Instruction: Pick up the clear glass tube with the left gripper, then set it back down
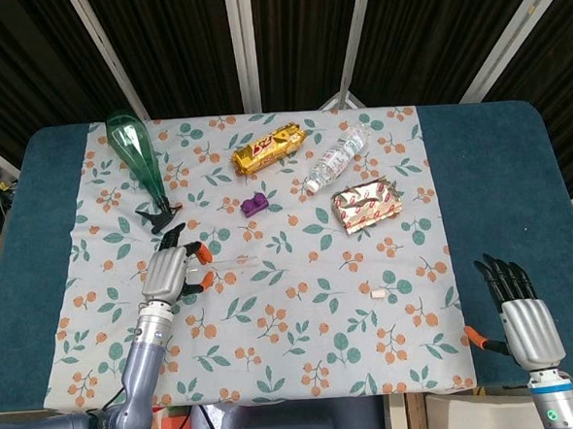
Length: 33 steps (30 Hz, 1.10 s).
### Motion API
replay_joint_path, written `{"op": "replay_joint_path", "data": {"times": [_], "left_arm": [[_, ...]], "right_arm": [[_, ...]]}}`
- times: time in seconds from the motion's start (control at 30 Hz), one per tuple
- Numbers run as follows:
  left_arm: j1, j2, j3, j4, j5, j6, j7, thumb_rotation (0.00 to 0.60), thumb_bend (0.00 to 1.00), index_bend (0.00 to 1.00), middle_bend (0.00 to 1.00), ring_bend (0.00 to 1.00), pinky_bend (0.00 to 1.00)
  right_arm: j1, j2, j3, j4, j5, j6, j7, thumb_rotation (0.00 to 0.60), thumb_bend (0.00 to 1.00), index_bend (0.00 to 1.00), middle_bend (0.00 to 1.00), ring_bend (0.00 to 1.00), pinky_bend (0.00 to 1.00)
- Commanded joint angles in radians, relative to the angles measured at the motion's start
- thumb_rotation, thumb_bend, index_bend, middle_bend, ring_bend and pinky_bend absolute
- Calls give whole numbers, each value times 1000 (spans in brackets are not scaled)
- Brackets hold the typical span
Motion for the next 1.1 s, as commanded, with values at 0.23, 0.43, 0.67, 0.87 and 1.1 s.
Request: {"op": "replay_joint_path", "data": {"times": [0.23, 0.43, 0.67, 0.87, 1.1], "left_arm": [[-21, 25, -23, 41, 69, -67, -118, 600, 528, 606, 494, 46, 0], [-39, 40, -43, 36, 94, -97, -168, 600, 528, 605, 494, 46, 0], [-66, 51, -81, 26, 84, -121, -197, 600, 528, 605, 494, 46, 0], [-79, 73, -95, -11, 86, -124, -203, 600, 528, 605, 494, 46, 0], [-80, 92, -94, -33, 74, -120, -202, 600, 528, 605, 494, 46, 0]], "right_arm": [[87, -71, 67, -29, 74, -102, -129, 600, 211, 0, 0, 0, 0], [143, -127, 101, -36, 133, -169, -217, 600, 212, 0, 0, 0, 0], [199, -194, 136, -33, 215, -226, -295, 600, 211, 254, 57, 0, 0], [229, -241, 112, 0, 240, -274, -343, 600, 212, 357, 88, 8, 0], [272, -265, 82, 74, 223, -335, -352, 600, 212, 379, 108, 13, 0]]}}
